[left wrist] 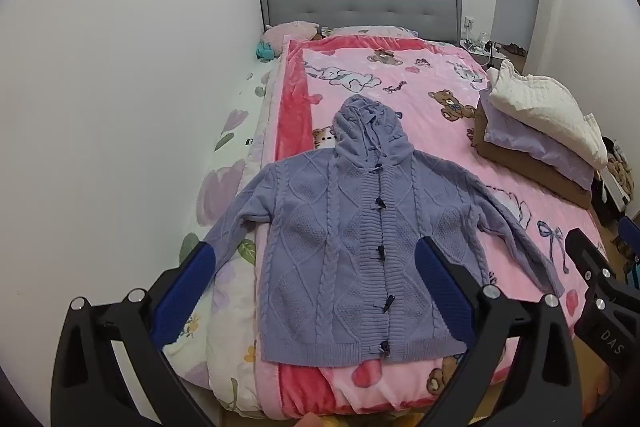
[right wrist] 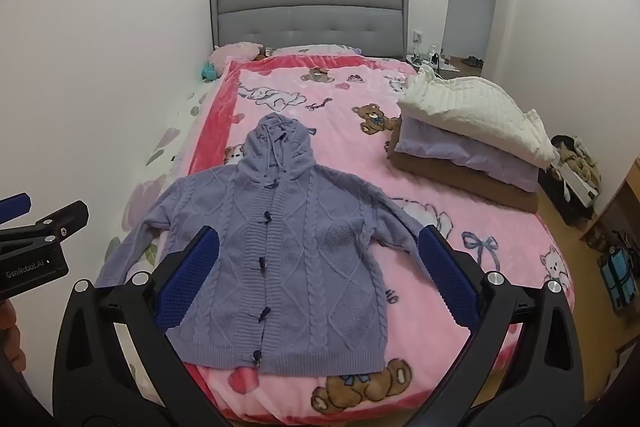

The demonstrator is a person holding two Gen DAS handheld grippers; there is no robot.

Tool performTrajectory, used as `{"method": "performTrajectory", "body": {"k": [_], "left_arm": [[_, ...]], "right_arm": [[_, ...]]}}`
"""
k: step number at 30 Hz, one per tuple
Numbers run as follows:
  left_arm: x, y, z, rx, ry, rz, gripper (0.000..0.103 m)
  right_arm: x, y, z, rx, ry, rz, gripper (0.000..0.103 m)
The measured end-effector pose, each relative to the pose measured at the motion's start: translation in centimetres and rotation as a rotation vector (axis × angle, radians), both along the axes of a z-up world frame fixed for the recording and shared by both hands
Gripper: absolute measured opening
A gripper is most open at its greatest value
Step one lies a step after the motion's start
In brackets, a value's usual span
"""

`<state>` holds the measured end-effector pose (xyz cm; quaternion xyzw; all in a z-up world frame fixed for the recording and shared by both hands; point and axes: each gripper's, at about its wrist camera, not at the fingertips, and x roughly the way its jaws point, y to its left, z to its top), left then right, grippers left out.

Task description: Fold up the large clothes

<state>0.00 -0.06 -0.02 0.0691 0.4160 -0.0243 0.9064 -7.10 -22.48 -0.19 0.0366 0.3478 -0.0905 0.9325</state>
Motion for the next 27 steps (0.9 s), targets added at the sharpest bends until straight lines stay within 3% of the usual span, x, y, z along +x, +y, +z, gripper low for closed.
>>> {"method": "performTrajectory", "body": {"k": [27], "left_arm": [[-0.32,-0.06,0.37,-0.012,-0.007,-0.008,0.098]], "right_arm": [[0.0,0.41,0.09,-0.005,0.007,0.006,0.095]]}}
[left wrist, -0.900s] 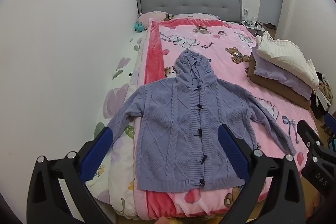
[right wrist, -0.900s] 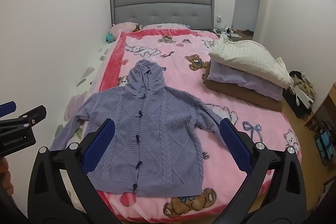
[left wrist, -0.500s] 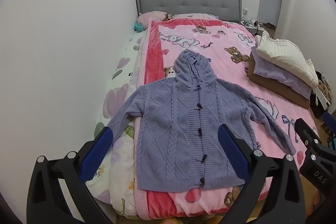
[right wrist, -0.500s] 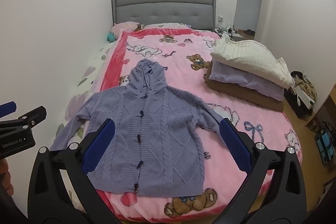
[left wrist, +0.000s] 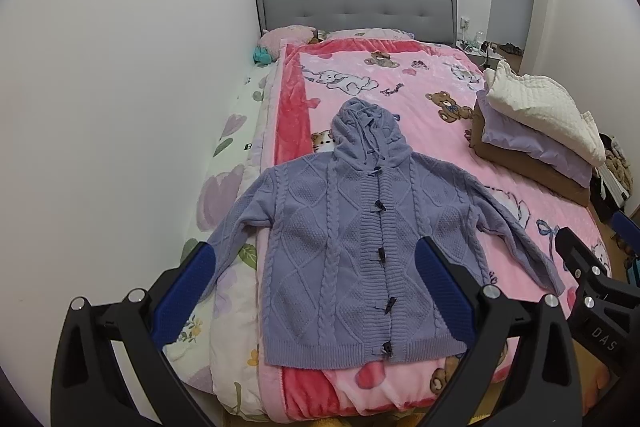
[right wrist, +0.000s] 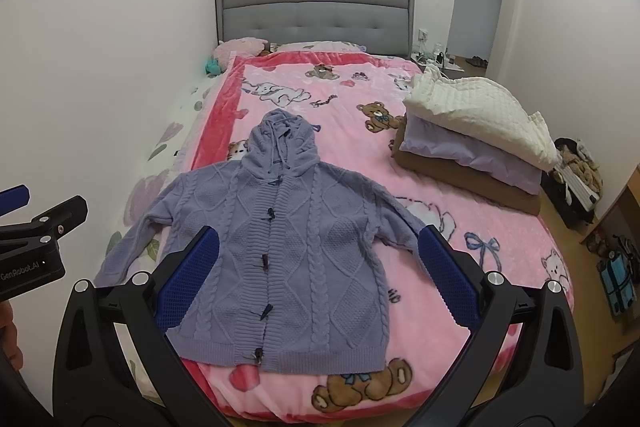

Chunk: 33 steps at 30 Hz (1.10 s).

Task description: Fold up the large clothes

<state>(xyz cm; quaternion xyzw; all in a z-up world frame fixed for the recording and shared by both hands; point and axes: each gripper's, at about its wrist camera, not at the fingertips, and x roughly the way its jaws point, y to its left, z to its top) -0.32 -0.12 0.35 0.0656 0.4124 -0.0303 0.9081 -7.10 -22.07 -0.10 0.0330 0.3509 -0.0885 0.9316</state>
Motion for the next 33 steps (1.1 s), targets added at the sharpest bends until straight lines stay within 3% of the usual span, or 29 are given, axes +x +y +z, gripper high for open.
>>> {"method": "performTrajectory", "body": {"k": [33], "left_arm": [[0.7,0.5,0.1,0.014,-0.007,0.007,0.098]], "right_arm": [[0.9,-0.2,0.4,-0.013,-0.003,0.003,0.095]]}}
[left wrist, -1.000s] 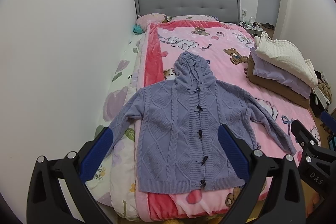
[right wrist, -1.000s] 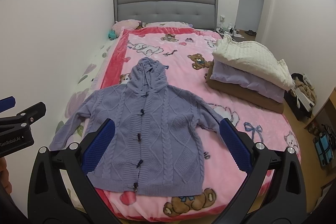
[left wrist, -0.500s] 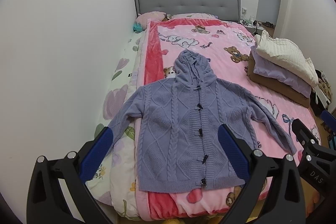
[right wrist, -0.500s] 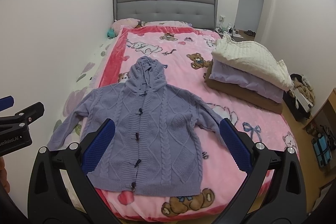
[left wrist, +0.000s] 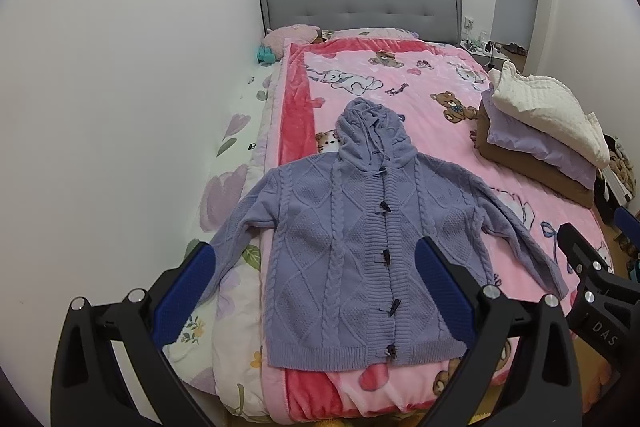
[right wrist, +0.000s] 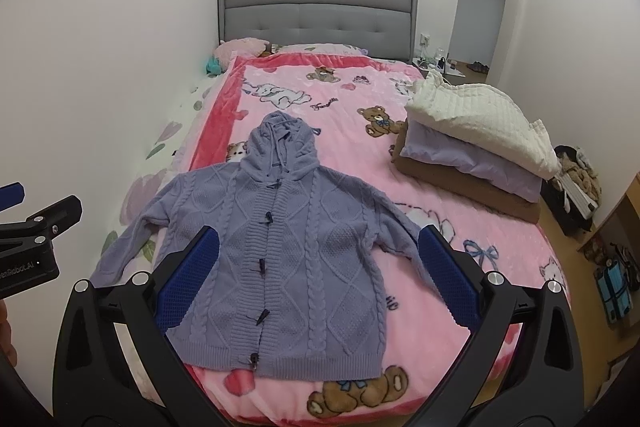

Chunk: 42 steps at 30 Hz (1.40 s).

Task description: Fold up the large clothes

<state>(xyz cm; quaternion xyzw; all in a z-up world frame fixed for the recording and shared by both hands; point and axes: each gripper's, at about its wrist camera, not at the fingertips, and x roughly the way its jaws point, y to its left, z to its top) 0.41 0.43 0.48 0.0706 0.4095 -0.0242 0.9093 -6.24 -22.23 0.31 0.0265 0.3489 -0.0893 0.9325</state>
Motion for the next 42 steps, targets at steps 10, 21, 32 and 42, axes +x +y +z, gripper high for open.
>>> {"method": "performTrajectory", "body": {"k": [10,21,32,42], "left_arm": [[0.1,0.3,-0.2,0.003,0.004,0.007,0.098],[0.8,-0.2,-0.9,0.007,0.016,-0.024,0.098],[5.7,-7.0,-7.0,0.072,0.122,-0.245,0.098],[6.9,-20.5,-15.8,0.104,0.156,-0.39,0.098]], "right_arm": [[0.5,-0.1,0.1,-0.003,0.005,0.007,0.095],[1.0,-1.4,-0.5,-0.024,-0.02,-0.061,0.095],[1.5,-7.6,-7.3,-0.223,0.035,-0.231,0.095],[0.5,-24.2,-21.1,-0.191,0.263,-0.214,0.073]]}}
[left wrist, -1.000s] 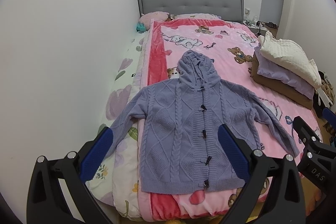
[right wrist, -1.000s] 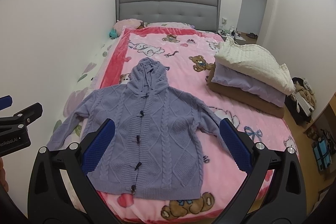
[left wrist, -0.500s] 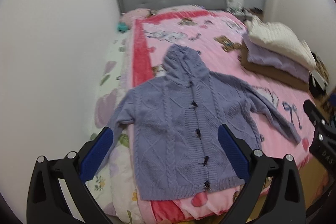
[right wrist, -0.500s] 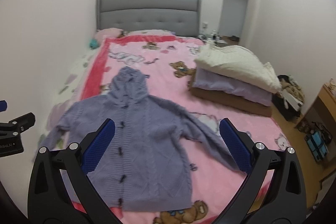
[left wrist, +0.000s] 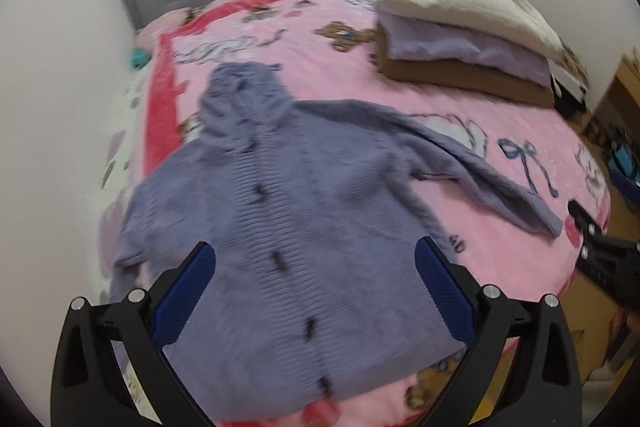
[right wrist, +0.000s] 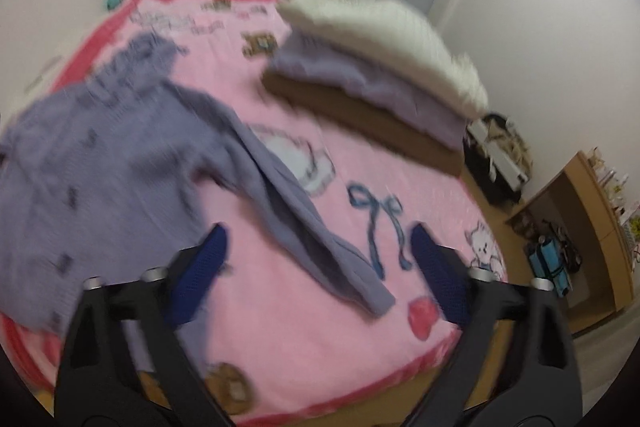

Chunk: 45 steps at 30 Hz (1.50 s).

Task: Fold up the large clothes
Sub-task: 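Reach the right tool to the cardigan sleeve cuff and close on it, then lift the sleeve with the right tool and carry it across the cardigan body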

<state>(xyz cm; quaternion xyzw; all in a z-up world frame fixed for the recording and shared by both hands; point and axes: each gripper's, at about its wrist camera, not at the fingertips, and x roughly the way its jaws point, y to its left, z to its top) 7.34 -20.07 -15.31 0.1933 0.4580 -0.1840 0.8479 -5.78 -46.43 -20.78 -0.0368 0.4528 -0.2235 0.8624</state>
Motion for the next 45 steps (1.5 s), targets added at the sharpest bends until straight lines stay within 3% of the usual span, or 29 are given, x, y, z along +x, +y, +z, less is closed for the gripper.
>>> {"method": "performTrajectory", "body": {"k": [3,6,9,13,16,19,23,26,31,34,38,39,42,45], "left_arm": [[-0.6,-4.8,-2.8,0.064,0.0,-0.005,0.098],[-1.0,-8.2,-5.7,0.057,0.074,0.013,0.098],[-1.0,-10.9,-9.2,0.065,0.155,0.024,0.098],[-0.9,-12.8,-13.0,0.096,0.181,0.012,0.098],[0.1,-13.2,-15.7,0.11,0.189,0.018,0.098],[1.6,-13.1,-17.7,0.107,0.211,0.048,0.098],[2.9,-13.1,-19.7,0.116,0.2,0.047,0.098],[3.6,-13.2,-21.4,0.121,0.191,0.053,0.098],[4.6,-13.9,-22.9,0.097,0.188,0.063,0.098],[5.0,-14.8,-23.2,0.089,0.176,0.051,0.098],[5.7,-16.3,-24.0,0.094,0.187,0.037,0.098],[6.0,-16.3,-24.3,0.093,0.194,0.039,0.098],[6.8,-16.6,-25.1,0.102,0.208,0.046,0.098],[7.4,-16.9,-26.0,0.105,0.226,0.041,0.098]], "right_arm": [[0.2,-5.6,-4.8,0.094,0.049,0.018,0.068],[1.0,-9.5,-9.6,0.132,0.109,0.066,0.064],[1.7,-12.0,-13.9,0.145,0.18,0.138,0.064],[1.6,-13.3,-17.3,0.199,0.216,0.217,0.064],[1.5,-13.4,-18.4,0.264,0.224,0.269,0.064],[1.1,-12.5,-18.6,0.262,0.232,0.34,0.064],[1.2,-12.5,-19.1,0.25,0.248,0.364,0.029],[2.1,-14.2,-18.1,0.273,0.231,0.32,0.017],[6.8,-20.6,-12.6,0.177,0.156,0.202,0.015],[10.4,-26.6,-11.1,0.227,0.147,0.085,0.015],[14.7,-33.3,-13.3,0.371,0.211,-0.067,0.015],[15.9,-34.5,-15.0,0.403,0.267,-0.098,0.015],[18.5,-35.0,-18.0,0.405,0.349,-0.118,0.015],[20.0,-34.8,-19.3,0.383,0.349,-0.123,0.018]]}}
